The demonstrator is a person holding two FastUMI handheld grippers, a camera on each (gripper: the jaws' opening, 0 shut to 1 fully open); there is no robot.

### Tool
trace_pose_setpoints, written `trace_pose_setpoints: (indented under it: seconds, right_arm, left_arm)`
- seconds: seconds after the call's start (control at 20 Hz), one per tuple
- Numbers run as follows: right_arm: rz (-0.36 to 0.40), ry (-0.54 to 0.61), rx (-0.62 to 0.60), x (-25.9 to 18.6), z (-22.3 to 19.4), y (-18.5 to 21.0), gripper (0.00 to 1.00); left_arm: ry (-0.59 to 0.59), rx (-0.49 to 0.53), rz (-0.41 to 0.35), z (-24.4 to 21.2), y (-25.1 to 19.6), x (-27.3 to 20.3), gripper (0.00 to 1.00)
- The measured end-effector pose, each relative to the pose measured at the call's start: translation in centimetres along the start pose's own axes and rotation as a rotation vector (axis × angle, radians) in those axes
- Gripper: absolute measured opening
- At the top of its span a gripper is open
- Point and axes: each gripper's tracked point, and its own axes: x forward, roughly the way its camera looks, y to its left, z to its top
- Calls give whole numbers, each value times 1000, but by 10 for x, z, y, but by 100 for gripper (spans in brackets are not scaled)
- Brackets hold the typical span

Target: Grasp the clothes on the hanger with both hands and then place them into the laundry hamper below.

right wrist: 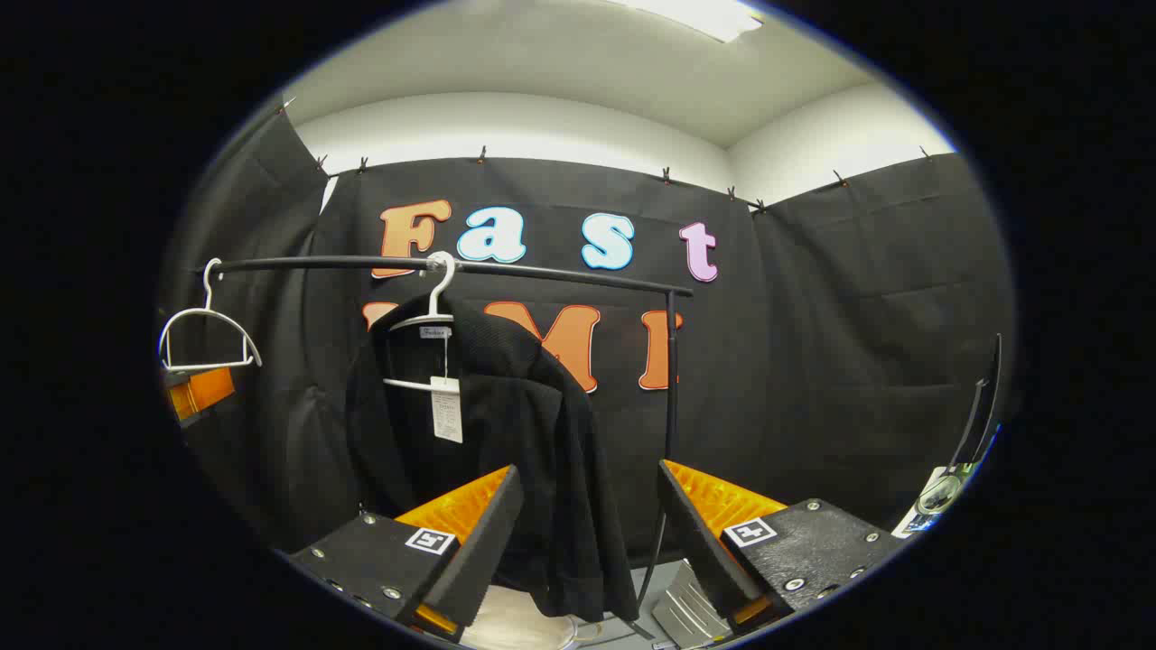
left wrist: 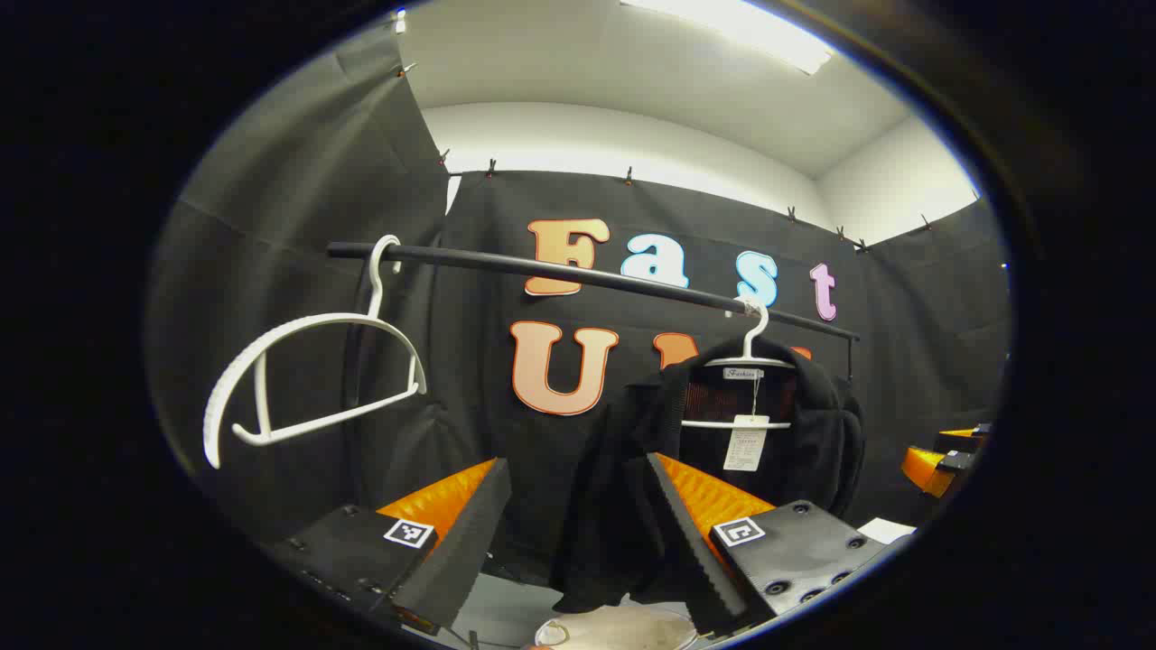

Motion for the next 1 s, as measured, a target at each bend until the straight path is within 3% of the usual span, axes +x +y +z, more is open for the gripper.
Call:
trace_pose_setpoints:
  seconds: [0.05, 1.0]
  right_arm:
    - [1, 1, -3, -2, 0, 1, 92]
    - [18, 1, -19, -11, 9, 14, 92]
  left_arm:
    - [-1, 1, 5, 0, 6, -5, 97]
    - [-3, -4, 9, 4, 14, -11, 96]
